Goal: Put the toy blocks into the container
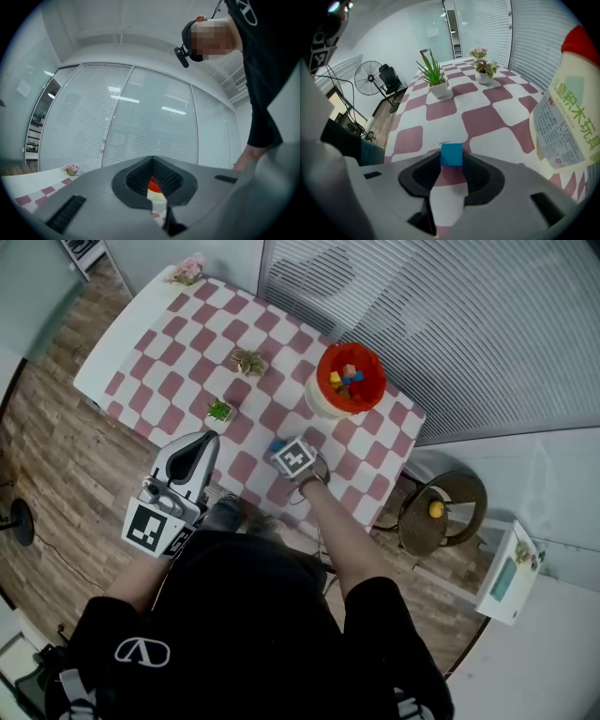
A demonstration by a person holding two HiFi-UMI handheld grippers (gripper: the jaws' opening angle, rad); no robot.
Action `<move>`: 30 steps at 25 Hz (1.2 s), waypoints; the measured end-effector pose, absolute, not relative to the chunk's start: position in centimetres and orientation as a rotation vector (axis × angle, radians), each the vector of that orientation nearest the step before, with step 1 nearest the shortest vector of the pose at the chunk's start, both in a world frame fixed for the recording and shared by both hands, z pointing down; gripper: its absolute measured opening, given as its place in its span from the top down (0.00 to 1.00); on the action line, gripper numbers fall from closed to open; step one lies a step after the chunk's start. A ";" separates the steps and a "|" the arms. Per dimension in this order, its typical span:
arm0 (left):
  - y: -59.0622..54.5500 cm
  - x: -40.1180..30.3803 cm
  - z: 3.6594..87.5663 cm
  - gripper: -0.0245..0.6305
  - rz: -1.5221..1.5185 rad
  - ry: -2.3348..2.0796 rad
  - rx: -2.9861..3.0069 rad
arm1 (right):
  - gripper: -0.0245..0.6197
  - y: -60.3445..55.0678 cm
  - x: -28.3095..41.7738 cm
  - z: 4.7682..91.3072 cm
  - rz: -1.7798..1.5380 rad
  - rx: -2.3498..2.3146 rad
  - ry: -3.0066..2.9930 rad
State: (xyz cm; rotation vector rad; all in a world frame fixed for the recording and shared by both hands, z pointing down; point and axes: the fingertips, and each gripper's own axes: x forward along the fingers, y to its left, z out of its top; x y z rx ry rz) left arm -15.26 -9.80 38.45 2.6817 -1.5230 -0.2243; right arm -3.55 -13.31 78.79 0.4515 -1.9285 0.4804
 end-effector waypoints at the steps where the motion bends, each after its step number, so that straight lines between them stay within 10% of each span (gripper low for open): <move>1: -9.8 -15.2 38.5 0.96 -0.223 -1.522 2.682 | 0.74 -13.1 -3.6 78.8 0.495 0.445 -1.933; 30: -12.4 -8.6 35.4 0.96 -0.322 -1.348 2.813 | 0.73 -10.8 6.5 38.4 -0.338 1.526 -2.813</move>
